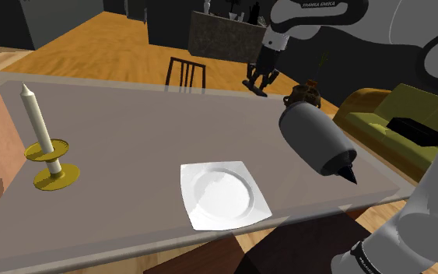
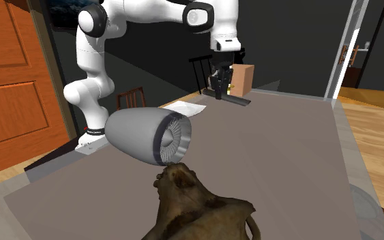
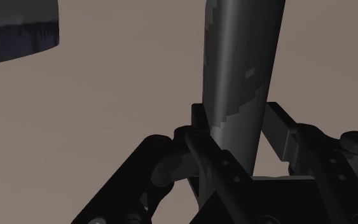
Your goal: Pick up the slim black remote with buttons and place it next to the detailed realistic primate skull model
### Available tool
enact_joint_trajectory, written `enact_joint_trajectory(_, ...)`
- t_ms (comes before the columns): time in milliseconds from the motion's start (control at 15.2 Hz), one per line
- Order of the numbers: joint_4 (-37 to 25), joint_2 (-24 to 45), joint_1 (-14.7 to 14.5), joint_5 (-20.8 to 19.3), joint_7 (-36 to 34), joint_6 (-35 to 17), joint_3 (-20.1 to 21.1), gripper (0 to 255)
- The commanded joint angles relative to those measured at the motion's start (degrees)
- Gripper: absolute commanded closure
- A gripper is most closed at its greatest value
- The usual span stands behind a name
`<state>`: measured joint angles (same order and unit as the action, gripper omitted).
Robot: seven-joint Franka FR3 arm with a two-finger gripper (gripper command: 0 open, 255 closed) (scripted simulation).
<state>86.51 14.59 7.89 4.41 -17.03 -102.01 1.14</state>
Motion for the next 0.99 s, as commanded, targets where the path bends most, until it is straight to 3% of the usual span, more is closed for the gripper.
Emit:
enact_joint_trajectory(0,-1.8,0.1,0.0,0.0,-0.2,1.7,0.0,255)
enact_joint_trajectory(594,-10.2,1.2,0.0,-0.1,-0.7,9.0,0.0,255)
enact_joint_trajectory(924,-5.7,-2.1,4.0,0.5,5.5,8.3,-2.2,255)
